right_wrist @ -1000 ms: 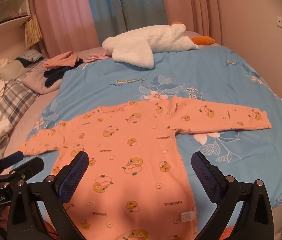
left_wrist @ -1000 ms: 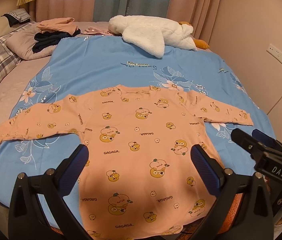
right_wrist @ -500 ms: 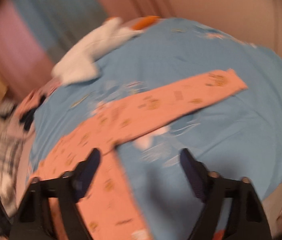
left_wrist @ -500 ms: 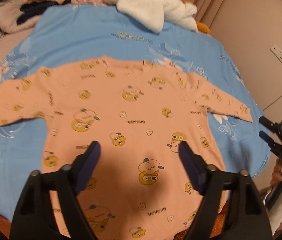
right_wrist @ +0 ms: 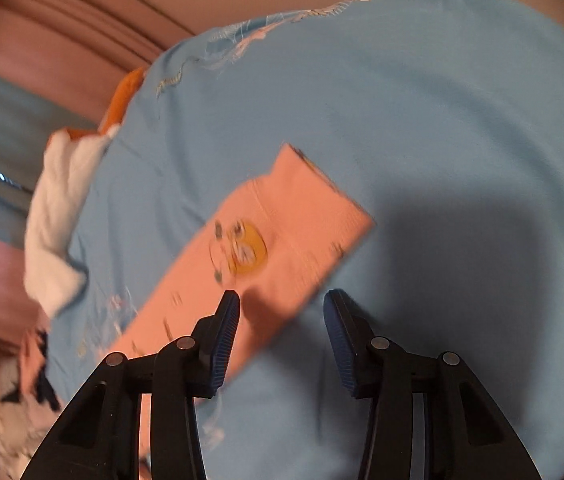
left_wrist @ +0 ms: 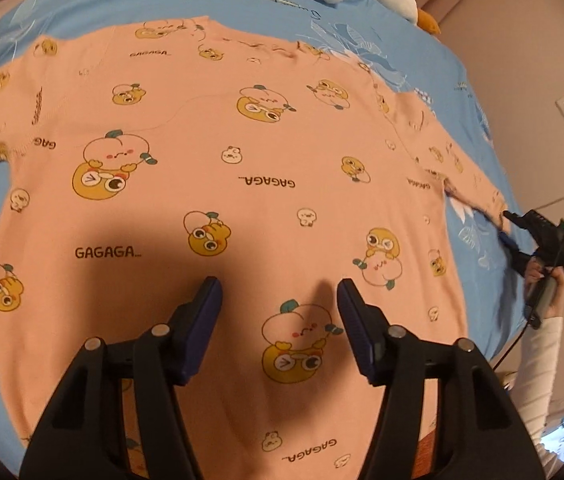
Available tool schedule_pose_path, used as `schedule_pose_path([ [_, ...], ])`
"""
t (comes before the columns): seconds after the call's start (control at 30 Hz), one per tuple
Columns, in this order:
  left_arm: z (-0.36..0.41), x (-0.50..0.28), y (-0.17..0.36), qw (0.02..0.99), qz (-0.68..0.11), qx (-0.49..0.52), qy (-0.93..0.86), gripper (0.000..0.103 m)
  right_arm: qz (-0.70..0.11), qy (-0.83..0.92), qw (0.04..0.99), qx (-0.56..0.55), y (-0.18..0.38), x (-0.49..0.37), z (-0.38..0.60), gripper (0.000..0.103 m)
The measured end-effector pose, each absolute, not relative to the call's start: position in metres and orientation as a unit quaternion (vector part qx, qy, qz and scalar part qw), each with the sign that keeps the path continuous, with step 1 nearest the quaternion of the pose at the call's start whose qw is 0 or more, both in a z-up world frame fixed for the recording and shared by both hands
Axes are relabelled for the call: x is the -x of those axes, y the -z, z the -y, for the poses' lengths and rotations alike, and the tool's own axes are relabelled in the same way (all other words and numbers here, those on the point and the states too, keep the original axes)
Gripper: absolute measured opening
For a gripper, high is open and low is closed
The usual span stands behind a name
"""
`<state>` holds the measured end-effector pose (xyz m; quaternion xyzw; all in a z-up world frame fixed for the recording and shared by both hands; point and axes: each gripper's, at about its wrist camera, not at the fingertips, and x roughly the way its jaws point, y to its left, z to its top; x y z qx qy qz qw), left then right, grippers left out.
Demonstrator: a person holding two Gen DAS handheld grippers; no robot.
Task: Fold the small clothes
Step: 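Grasp the cuff of a peach shirt sleeve with the right tool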
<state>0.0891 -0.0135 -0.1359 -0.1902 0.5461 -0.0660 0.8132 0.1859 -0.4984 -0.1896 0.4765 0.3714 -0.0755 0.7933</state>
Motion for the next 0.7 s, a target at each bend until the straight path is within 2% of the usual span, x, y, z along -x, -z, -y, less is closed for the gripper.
schedule_pose_path([
  [0.07,0.009,-0.089,0.137,0.810,-0.545,0.204,0.070,0.060,-0.363,0.094,0.799,-0.470,0.184,-0.190,0.498,0.032],
  [0.1,0.007,-0.088,0.136,0.808,-0.545,0.211,0.073,0.060,-0.364,0.110,0.804,-0.457,0.180,-0.191,0.498,0.010],
  [0.13,0.006,-0.089,0.137,0.808,-0.544,0.214,0.074,0.060,-0.361,0.121,0.810,-0.446,0.175,-0.191,0.497,0.006],
  [0.3,0.005,-0.085,0.138,0.808,-0.544,0.213,0.073,0.060,-0.298,0.137,0.833,-0.446,0.155,-0.159,0.511,0.006],
  [0.53,0.010,-0.089,0.139,0.807,-0.546,0.211,0.073,0.061,-0.334,0.149,0.809,-0.459,0.188,-0.167,0.530,0.006],
  [0.7,0.006,-0.092,0.132,0.802,-0.551,0.220,0.073,0.060,-0.310,0.148,0.843,-0.413,0.148,-0.166,0.517,0.006],
])
